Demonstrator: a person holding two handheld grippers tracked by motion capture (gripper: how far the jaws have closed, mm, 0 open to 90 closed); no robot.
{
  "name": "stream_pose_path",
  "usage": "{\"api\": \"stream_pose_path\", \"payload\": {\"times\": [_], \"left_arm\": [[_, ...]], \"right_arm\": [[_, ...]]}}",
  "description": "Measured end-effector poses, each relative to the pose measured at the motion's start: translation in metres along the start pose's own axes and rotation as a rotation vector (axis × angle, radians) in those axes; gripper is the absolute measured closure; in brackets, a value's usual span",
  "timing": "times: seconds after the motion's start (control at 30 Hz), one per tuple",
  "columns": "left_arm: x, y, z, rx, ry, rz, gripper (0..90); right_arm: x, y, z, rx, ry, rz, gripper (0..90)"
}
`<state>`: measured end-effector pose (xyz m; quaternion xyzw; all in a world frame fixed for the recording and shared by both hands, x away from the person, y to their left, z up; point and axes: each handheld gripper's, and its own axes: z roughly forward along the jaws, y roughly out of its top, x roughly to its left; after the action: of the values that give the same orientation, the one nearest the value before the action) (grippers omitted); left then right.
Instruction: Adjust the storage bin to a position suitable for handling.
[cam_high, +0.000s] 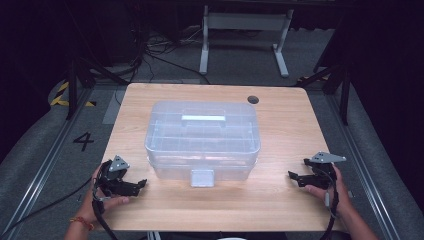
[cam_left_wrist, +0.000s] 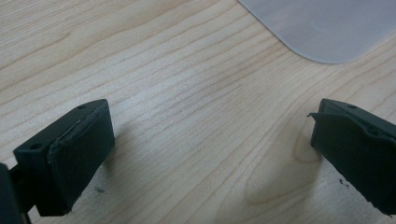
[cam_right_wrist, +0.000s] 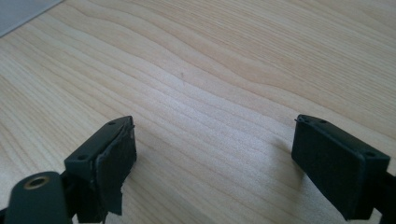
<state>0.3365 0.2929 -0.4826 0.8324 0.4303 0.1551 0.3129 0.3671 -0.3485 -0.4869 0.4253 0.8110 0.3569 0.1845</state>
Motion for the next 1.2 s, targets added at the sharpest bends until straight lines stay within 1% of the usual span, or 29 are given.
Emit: {"api": "stream_pose_path", "payload": {"times": [0.1,0.23,0.27,0.3,0.33,0.43,0.47,0.53,0.6,0.63,0.73,0.8,0.83,0.9,0.93,1.03,1.13,1.2], "left_arm": [[0.0,0.0,0.0,0.0,-0.001,0.002,0.2],[0.0,-0.001,-0.001,0.003,0.008,0.001,0.6],[0.001,-0.002,-0.002,-0.005,0.014,-0.005,0.6],[0.001,-0.003,-0.003,0.0,0.021,-0.003,0.7],[0.002,-0.004,-0.003,-0.009,0.017,-0.012,1.3],[0.001,-0.005,-0.005,-0.01,0.019,-0.019,2.5],[0.002,-0.005,-0.005,-0.007,0.021,-0.012,2.6],[0.001,-0.005,-0.005,-0.009,0.02,-0.021,2.6],[0.001,-0.005,-0.005,-0.009,0.026,-0.016,2.2],[0.0,-0.005,-0.004,-0.009,0.03,-0.023,2.1],[0.0,-0.005,-0.005,-0.008,0.032,-0.021,2.6],[-0.001,-0.006,-0.005,-0.013,0.03,-0.033,2.9],[-0.002,-0.006,-0.006,-0.009,0.031,-0.032,3.2],[-0.002,-0.007,-0.006,-0.015,0.037,-0.032,3.3],[-0.003,-0.007,-0.006,-0.012,0.035,-0.036,3.3],[-0.004,-0.007,-0.006,-0.013,0.041,-0.039,3.5],[-0.004,-0.007,-0.006,-0.013,0.042,-0.04,3.5],[-0.004,-0.007,-0.006,-0.013,0.042,-0.04,3.5]], "right_arm": [[0.0,0.0,0.0,-0.001,0.0,-0.001,14.6],[0.0,0.0,0.0,0.0,-0.003,0.005,15.0],[0.001,0.0,0.0,-0.001,-0.005,0.007,15.1],[0.001,0.0,0.0,-0.002,-0.009,0.011,15.1],[0.001,0.0,0.0,-0.001,-0.01,0.012,15.2],[0.001,0.0,0.0,-0.002,-0.007,0.008,15.2],[0.001,0.0,0.0,-0.002,-0.007,0.007,15.3],[0.001,0.0,-0.001,-0.002,-0.009,0.01,15.8],[0.001,-0.001,-0.002,-0.003,-0.019,0.013,17.0],[0.002,-0.001,-0.002,-0.003,-0.022,0.01,18.4],[0.004,-0.001,-0.004,-0.005,-0.024,-0.012,20.4],[0.004,-0.001,-0.005,-0.003,-0.019,-0.012,22.0],[0.005,-0.001,-0.005,-0.003,-0.018,-0.012,23.9],[0.006,0.0,-0.007,-0.001,-0.029,-0.022,25.8],[0.007,0.0,-0.008,-0.006,-0.033,-0.026,27.1],[0.008,0.001,-0.013,-0.038,-0.02,-0.044,28.9],[0.01,0.004,-0.017,-0.048,-0.005,-0.047,29.5],[0.012,0.007,-0.018,-0.049,-0.006,-0.064,29.6]]}}
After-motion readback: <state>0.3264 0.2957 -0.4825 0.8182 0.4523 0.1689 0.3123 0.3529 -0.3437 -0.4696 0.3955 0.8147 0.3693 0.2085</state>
